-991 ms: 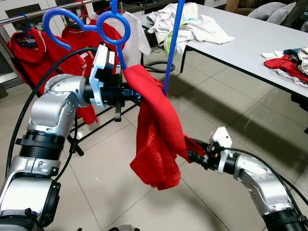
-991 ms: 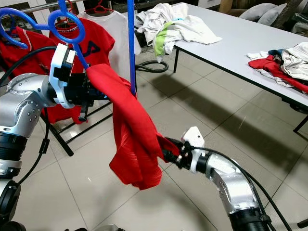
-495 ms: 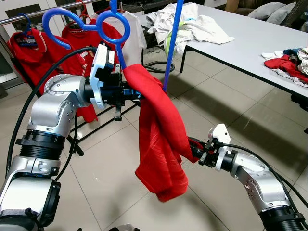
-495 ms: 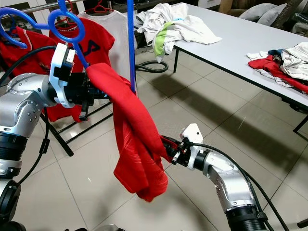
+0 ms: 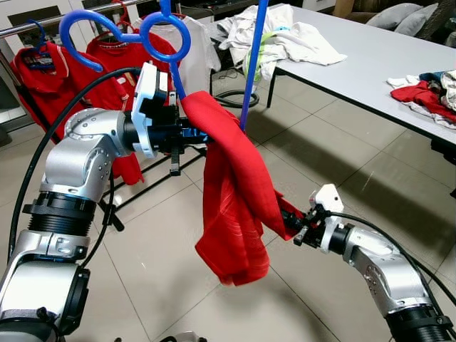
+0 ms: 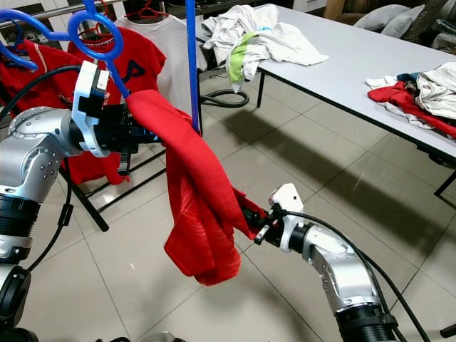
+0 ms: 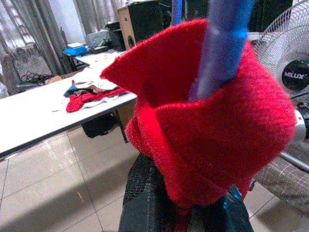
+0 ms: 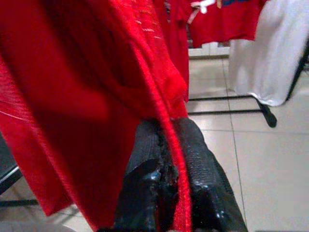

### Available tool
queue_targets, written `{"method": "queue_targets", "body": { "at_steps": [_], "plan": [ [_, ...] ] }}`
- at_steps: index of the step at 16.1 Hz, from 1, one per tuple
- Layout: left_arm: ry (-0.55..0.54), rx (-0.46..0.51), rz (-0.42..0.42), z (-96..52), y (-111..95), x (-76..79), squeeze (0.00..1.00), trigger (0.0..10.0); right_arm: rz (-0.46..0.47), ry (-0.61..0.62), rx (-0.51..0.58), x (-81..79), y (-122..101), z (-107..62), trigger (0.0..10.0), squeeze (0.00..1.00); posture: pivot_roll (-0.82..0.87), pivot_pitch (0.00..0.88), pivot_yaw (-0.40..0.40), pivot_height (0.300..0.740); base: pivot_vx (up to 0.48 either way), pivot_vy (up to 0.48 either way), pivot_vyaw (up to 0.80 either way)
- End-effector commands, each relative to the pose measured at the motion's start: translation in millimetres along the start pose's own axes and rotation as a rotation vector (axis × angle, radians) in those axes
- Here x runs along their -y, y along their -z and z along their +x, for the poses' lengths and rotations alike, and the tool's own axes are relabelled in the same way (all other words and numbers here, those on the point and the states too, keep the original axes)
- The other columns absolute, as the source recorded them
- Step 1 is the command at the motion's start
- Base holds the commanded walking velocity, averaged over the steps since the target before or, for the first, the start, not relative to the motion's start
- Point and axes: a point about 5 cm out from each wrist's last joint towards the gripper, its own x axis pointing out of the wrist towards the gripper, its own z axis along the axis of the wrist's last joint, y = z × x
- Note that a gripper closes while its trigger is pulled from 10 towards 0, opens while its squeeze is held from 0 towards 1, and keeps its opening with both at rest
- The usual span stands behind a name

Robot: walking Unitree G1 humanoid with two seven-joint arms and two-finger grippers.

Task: Hang hanger

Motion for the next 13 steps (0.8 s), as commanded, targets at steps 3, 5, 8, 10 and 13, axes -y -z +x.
{"method": "queue_targets", "body": {
  "at_steps": [3,5,8,10,13],
  "plan": [
    [0.018,-0.229,0.05,-11.8,21,3.4,0.0,0.0,0.108,0.164,0.001,22.0,-1,-7.4,0.0,0.0,-0.04,0.0,0.065,0.74,0.0,0.0,0.0],
    [0.056,-0.355,-0.012,-18.9,56,17.1,0.0,0.0,0.219,0.32,0.07,43.2,-11,-15.9,0.0,0.0,-0.05,0.0,0.067,0.74,0.0,0.0,0.0],
    [0.031,-0.5,0.002,-21.3,86,27.1,0.0,0.0,0.407,0.453,0.216,63.7,-32,-29.6,0.0,0.0,-0.05,0.0,0.072,0.74,0.0,0.0,0.0],
    [0.078,-0.572,0.001,-20.5,103,39.8,0.0,0.0,0.474,0.48,0.277,68.3,-43,-32.5,0.0,0.0,-0.05,0.0,0.072,0.74,0.0,0.0,0.0],
    [0.165,-0.666,0.057,-8.8,129,62.6,0.0,0.0,0.582,0.524,0.354,75.2,-63,-31.8,0.0,0.0,-0.06,0.0,0.07,0.74,0.0,0.0,0.0]
  ]
}}
